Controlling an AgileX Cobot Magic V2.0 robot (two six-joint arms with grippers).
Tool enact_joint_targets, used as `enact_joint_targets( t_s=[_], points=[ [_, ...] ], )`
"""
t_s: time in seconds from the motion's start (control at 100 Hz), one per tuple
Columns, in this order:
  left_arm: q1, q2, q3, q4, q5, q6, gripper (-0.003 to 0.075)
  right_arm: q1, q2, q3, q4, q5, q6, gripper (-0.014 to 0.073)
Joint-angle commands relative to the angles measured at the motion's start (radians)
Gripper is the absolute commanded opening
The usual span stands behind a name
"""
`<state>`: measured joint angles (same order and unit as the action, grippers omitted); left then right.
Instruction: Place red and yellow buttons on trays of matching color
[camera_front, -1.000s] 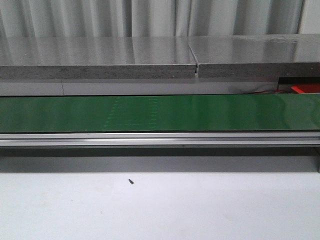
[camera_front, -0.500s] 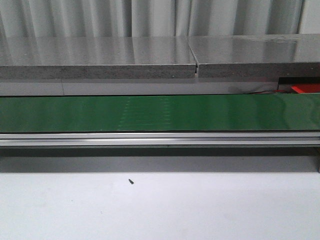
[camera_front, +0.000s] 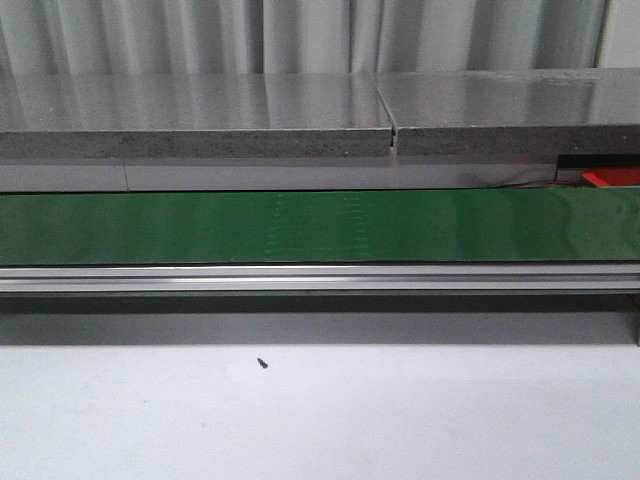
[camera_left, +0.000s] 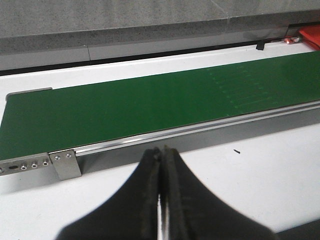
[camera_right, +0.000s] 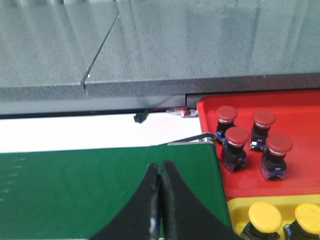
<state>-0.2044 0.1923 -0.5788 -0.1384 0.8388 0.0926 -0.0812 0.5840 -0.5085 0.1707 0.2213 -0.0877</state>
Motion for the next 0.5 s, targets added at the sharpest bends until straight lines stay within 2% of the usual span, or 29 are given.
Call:
enact_joint_targets(
  t_s=[0.0,0.12,0.31,0.49],
  points=[
    [-0.005,0.014,-0.026,-0.012,-0.075,0.0,-0.0019,0.002,-0.036,0.024,0.006,-0.135,0.002,-0.0064],
    [-0.005,0.014,-0.026,-0.012,-0.075,0.0,-0.0018,0.002,-0.104,0.111,-0.058,-0.229,0.063,-0.0064],
    [-0.005,0.014,-0.026,-0.012,-0.075,0.0,-0.0018,0.002,-0.185,0.276,-0.248,-0.404,0.273,-0.0064],
    [-0.005,0.014,-0.026,-0.012,-0.075,0.0,-0.0018,0.002,-0.265,0.379,-0.291,-0.438,0.293,-0.0064]
  ],
)
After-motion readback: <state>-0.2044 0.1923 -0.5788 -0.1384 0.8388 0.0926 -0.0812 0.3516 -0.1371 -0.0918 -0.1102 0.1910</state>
